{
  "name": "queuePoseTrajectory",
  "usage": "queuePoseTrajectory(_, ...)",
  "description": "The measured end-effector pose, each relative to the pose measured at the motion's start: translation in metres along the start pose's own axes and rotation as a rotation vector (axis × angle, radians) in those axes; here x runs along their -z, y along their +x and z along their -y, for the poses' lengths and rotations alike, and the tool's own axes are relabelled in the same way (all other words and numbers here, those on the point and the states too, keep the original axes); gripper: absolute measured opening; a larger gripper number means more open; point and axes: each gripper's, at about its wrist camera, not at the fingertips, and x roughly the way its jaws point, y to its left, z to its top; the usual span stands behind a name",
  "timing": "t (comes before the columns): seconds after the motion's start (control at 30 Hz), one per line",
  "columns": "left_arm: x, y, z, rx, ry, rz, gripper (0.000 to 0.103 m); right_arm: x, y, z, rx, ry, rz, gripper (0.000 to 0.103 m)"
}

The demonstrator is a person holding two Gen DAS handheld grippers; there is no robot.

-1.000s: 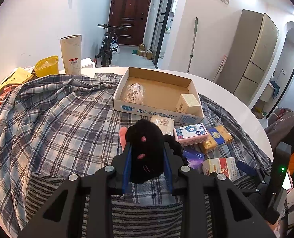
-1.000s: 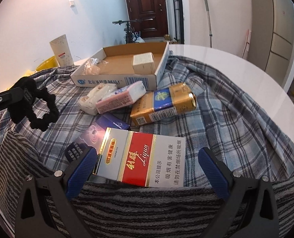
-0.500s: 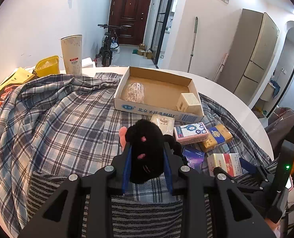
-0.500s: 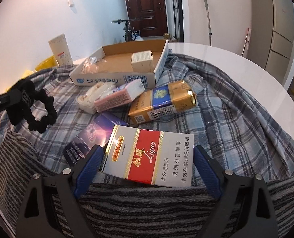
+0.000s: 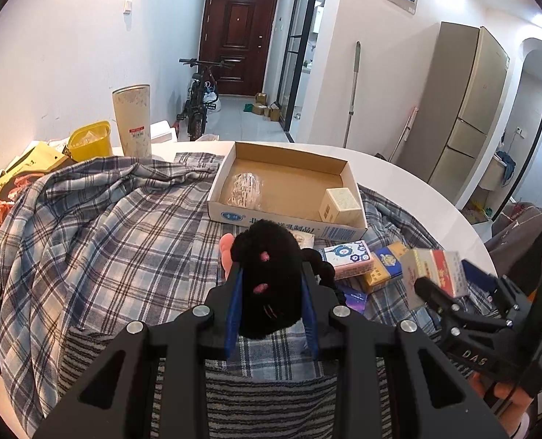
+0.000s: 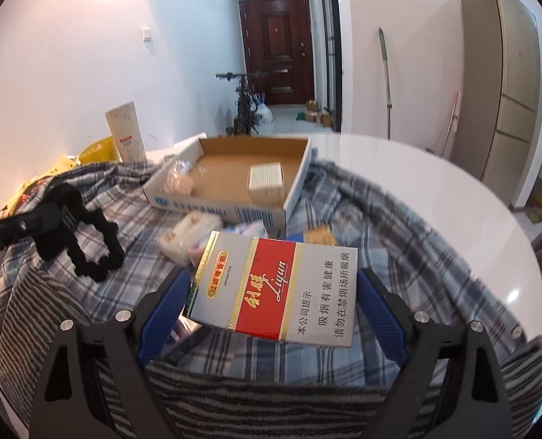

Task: Organize objects
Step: 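Carry the plush toy and the Liqun pack toward the cardboard box with both grippers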

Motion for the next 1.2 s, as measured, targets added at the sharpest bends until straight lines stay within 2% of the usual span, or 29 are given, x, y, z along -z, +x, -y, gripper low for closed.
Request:
queuePoseTrajectory(0.33, -0.026, -0.006, 0.005, -0.023, 0.028, 0.063, 0.03, -0.032, -0.012, -0.003, 0.018, -0.037, 0.08, 0.091)
queuePoseTrajectory(0.5, -0.044, 0.004, -0.004, -0.084, 0.023, 0.077, 0.03, -0.051, -0.009, -0.001, 0.032, -0.04, 0.109, 0.091)
queuePoseTrajectory(0.7, -0.07, 0.023, -0.01, -0.108, 0.029, 0.069, 0.03, -0.081, 0.01, 0.006, 0.005, -0.011, 0.082, 0.091)
queuePoseTrajectory(0.97, -0.117, 0.05, -0.011, -0.118, 0.022, 0.116, 0.03, -0.132, 0.031, -0.006, 0.001, -0.009, 0.09, 0.091)
queuePoseTrajectory(1.2, -0.126, 0.068, -0.034, -0.132, -0.038, 0.161, 0.03, -0.14, 0.074, -0.031, -0.034, 0.006, 0.01, 0.091)
